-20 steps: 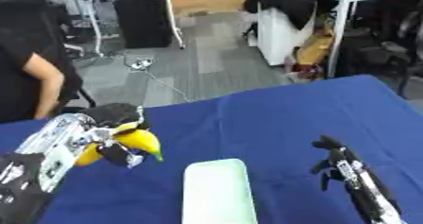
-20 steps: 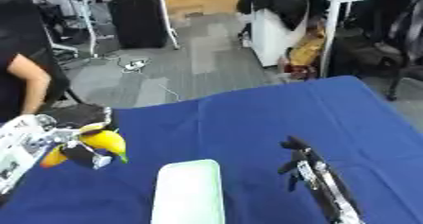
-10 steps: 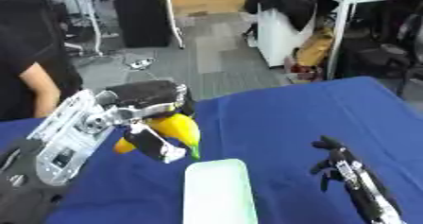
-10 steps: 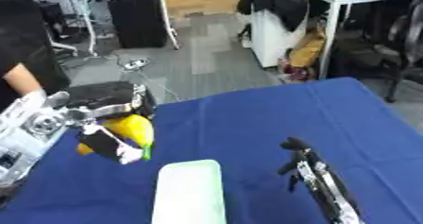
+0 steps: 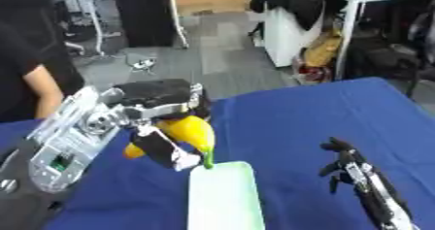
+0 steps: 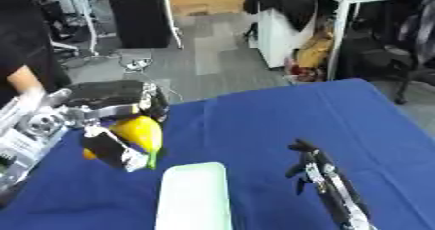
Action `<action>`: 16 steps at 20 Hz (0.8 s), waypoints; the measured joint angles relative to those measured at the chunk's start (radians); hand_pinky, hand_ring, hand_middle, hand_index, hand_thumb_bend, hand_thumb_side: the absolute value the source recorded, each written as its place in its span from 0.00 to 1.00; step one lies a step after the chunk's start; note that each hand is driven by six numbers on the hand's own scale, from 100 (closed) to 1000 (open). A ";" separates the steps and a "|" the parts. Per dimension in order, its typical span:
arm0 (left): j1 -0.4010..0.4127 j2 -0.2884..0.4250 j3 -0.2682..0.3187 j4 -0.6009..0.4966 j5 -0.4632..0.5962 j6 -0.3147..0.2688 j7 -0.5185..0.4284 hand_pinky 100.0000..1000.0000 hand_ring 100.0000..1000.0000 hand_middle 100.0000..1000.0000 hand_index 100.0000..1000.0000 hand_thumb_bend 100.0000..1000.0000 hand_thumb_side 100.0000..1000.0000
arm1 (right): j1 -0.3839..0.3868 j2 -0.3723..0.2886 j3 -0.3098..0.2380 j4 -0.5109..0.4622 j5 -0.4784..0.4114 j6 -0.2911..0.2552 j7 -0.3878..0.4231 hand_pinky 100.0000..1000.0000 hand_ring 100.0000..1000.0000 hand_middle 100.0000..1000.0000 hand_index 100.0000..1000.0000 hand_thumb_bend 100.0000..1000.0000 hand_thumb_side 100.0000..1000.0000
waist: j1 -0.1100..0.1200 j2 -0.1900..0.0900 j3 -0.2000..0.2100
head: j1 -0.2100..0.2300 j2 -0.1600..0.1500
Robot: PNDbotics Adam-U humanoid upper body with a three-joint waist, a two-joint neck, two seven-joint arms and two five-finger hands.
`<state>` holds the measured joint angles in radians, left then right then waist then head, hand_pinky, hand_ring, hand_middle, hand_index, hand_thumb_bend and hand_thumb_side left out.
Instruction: Pick up objects on the table and place them in the box.
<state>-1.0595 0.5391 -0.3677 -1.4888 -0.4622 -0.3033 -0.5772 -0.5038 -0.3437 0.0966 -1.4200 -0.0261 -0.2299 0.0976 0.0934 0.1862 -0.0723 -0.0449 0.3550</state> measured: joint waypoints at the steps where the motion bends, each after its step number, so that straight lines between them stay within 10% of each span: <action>1: -0.001 -0.002 -0.003 0.000 0.000 0.000 -0.001 0.00 0.00 0.00 0.17 0.00 0.16 | 0.000 0.000 0.000 0.000 0.000 0.000 0.000 0.24 0.51 0.82 0.95 0.00 0.88 | 0.000 0.001 -0.003 | 0.000 0.000; 16: 0.005 -0.144 -0.011 0.101 -0.136 -0.051 0.011 0.00 0.00 0.00 0.17 0.00 0.17 | -0.032 0.019 0.007 -0.006 0.000 0.000 0.009 0.24 0.50 0.82 0.96 0.00 0.89 | -0.022 0.065 -0.055 | 0.048 -0.072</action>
<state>-1.0543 0.3950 -0.3786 -1.3882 -0.5979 -0.3545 -0.5659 -0.5354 -0.3243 0.1033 -1.4264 -0.0261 -0.2302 0.1065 0.0712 0.2510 -0.1272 0.0028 0.2830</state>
